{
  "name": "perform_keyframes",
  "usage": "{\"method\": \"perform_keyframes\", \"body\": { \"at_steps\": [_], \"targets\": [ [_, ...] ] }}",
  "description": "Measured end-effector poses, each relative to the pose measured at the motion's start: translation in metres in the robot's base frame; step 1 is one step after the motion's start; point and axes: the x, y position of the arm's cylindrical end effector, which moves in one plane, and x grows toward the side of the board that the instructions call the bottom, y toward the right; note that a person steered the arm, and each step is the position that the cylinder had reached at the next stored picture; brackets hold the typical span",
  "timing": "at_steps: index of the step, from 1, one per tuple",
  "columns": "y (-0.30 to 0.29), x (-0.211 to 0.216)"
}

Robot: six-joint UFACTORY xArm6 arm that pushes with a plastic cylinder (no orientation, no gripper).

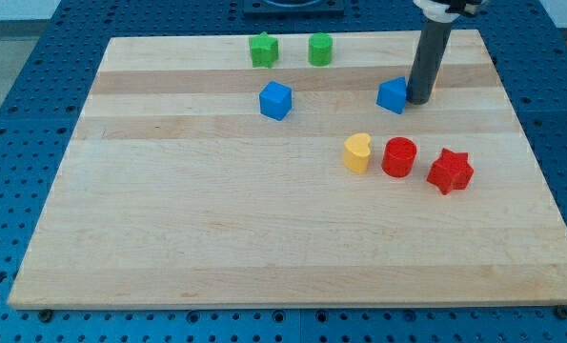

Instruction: Push the yellow hexagon to top right

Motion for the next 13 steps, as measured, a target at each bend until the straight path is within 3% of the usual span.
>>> {"method": "perform_keyframes", "body": {
  "at_steps": [1, 3, 4, 6, 10, 11, 12, 13],
  "targets": [
    [0.002, -0.002],
    [0.002, -0.050],
    [0.002, -0.057],
    [-0.001, -0.033],
    [0.025, -0.074],
    [0.025, -0.058],
    [0.025, 0.005],
    [-0.019, 0.020]
  ]
}}
